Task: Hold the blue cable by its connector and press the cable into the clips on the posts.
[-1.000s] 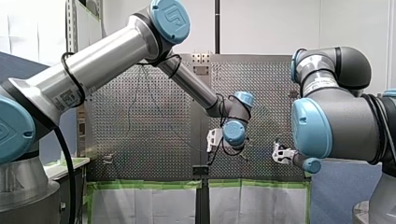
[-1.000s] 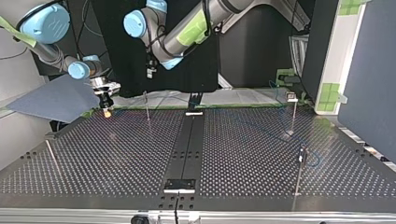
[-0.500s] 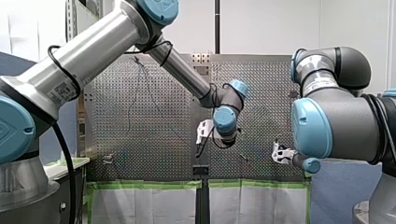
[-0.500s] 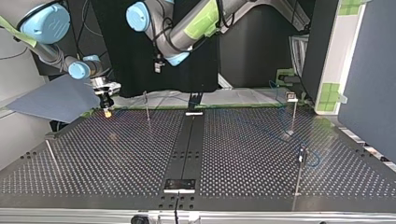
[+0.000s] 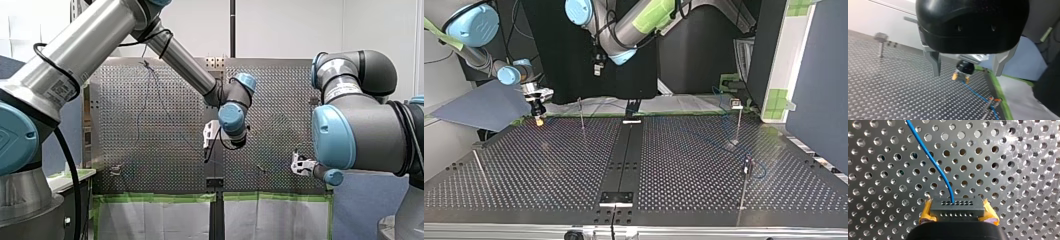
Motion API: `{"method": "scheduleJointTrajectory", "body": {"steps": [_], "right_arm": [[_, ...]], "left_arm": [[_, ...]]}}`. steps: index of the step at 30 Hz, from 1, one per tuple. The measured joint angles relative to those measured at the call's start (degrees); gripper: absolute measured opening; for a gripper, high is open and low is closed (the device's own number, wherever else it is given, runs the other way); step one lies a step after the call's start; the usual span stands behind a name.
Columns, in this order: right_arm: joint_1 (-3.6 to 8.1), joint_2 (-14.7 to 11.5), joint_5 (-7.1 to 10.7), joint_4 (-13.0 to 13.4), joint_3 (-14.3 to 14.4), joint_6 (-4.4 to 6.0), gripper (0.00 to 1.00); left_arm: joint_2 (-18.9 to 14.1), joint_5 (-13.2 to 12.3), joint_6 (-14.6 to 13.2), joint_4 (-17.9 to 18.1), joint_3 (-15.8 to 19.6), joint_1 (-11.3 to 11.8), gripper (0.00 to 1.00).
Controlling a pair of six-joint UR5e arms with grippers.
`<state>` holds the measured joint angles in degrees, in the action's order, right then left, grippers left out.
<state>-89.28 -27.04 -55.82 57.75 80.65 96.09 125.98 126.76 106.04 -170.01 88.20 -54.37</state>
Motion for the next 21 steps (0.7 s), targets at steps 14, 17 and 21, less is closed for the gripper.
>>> {"method": "scheduleJointTrajectory", "body": {"steps": [14, 17, 21], "right_arm": [[-0.18, 0.0, 0.0, -0.08, -0.06, -0.01, 0.0], [-0.21, 0.0, 0.0, -0.08, -0.08, 0.0, 0.0], [-0.31, 0.0, 0.0, -0.08, -0.15, 0.0, 0.0]], "left_arm": [[-7.32, 0.11, 6.52, 7.29, 7.32, 0.28, 1.0], [-8.74, 0.11, 7.0, 8.73, 8.73, 0.34, 1.0], [-10.8, 0.15, 7.15, 10.79, 10.8, 0.22, 1.0]]}}
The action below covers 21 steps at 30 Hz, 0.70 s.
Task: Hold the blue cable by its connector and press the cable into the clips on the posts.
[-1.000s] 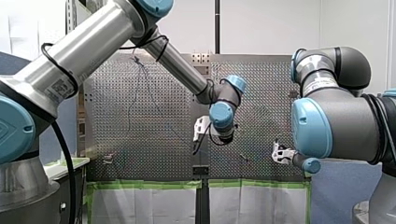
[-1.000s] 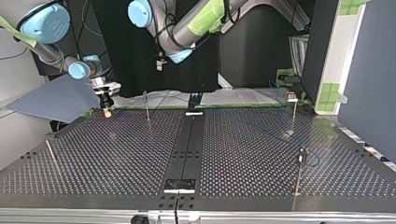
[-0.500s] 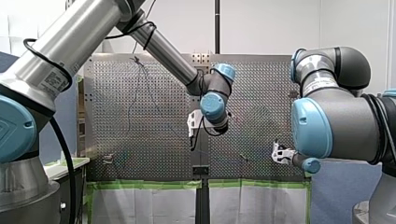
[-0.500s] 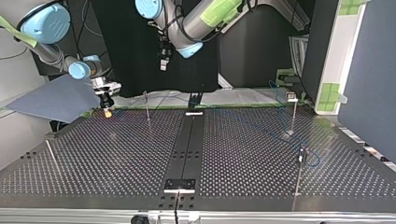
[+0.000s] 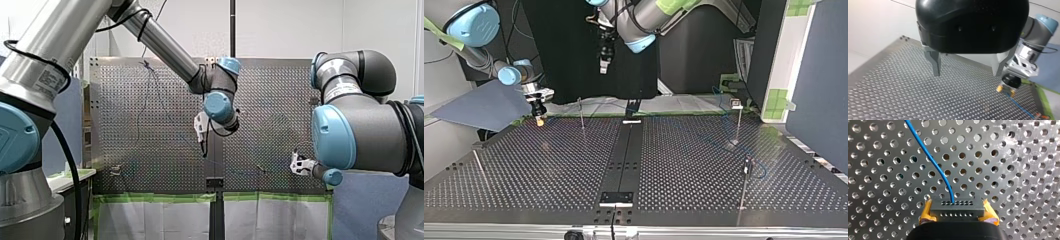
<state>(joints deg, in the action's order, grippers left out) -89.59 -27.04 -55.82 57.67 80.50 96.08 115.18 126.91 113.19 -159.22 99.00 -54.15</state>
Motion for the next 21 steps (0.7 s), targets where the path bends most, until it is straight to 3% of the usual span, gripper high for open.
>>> {"method": "scheduleJointTrajectory", "body": {"steps": [9, 21], "right_arm": [[-0.18, 0.0, 0.0, 0.0, -0.01, -0.05, 0.0], [-0.69, 0.0, 0.0, -0.39, -0.01, -0.25, 0.0]], "left_arm": [[-4.41, 0.32, -1.41, 4.4, 4.41, -0.08, 1.0], [-10.32, 4.1, -3.59, 10.34, 10.31, -0.25, 1.0]]}}
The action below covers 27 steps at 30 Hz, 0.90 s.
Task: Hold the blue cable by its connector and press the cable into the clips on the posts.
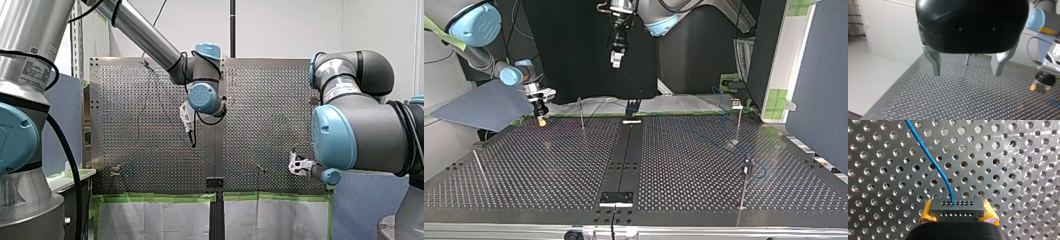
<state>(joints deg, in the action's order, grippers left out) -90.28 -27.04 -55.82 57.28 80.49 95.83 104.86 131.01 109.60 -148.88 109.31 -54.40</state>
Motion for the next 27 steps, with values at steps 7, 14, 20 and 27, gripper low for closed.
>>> {"method": "scheduleJointTrajectory", "body": {"steps": [7, 14, 20, 27], "right_arm": [[-0.18, 0.0, 0.0, -0.46, 0.0, -0.07, 0.0], [-0.27, 0.0, 0.06, -1.34, 0.0, -0.8, 0.0], [-0.29, 0.0, 0.09, -1.45, -0.01, -0.95, 0.0], [-0.29, 0.0, 0.09, -1.46, -0.02, -0.96, 0.0]], "left_arm": [[-3.55, -0.87, -0.05, 3.54, 3.55, 0.25, 1.0], [-6.54, -1.16, -0.23, 6.5, 6.54, 0.39, 1.0], [-6.89, -1.16, -0.26, 6.87, 6.9, 0.41, 1.0], [-6.91, -1.16, -0.27, 6.89, 6.92, 0.41, 1.0]]}}
